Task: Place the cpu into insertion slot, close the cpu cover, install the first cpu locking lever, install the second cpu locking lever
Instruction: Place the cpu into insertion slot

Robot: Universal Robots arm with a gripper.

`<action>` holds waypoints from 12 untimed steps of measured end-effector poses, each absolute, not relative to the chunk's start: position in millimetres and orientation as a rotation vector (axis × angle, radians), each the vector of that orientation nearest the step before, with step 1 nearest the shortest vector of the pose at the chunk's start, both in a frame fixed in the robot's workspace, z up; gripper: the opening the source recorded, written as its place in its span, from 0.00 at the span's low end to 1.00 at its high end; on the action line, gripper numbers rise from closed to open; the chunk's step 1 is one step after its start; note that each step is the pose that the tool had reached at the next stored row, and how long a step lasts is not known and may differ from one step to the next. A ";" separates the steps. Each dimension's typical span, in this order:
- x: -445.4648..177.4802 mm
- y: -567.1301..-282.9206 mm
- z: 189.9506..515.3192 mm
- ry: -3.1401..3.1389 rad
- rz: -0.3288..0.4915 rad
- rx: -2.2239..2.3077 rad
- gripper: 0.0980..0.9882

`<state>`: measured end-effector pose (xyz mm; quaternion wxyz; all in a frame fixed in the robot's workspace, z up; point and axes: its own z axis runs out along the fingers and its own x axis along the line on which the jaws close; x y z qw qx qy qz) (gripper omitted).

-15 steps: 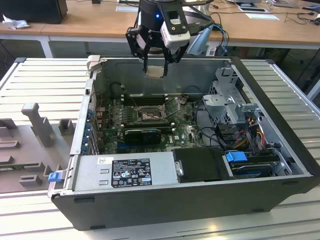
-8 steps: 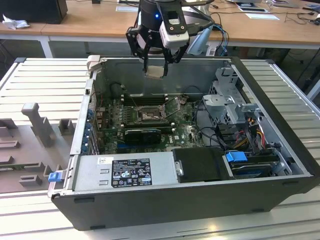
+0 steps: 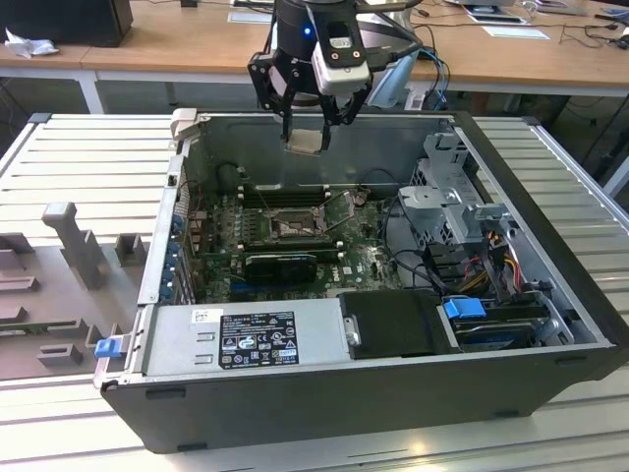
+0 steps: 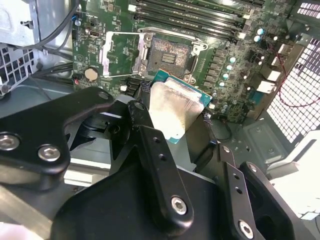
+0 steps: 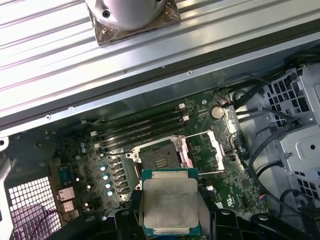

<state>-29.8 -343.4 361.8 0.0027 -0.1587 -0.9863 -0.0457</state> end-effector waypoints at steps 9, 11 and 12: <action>-29.8 -343.4 361.7 -3.084 -0.143 -0.562 0.48; -29.9 -343.4 361.7 -3.082 -0.144 -0.575 0.48; -29.9 -343.4 361.7 -3.081 -0.144 -0.584 0.48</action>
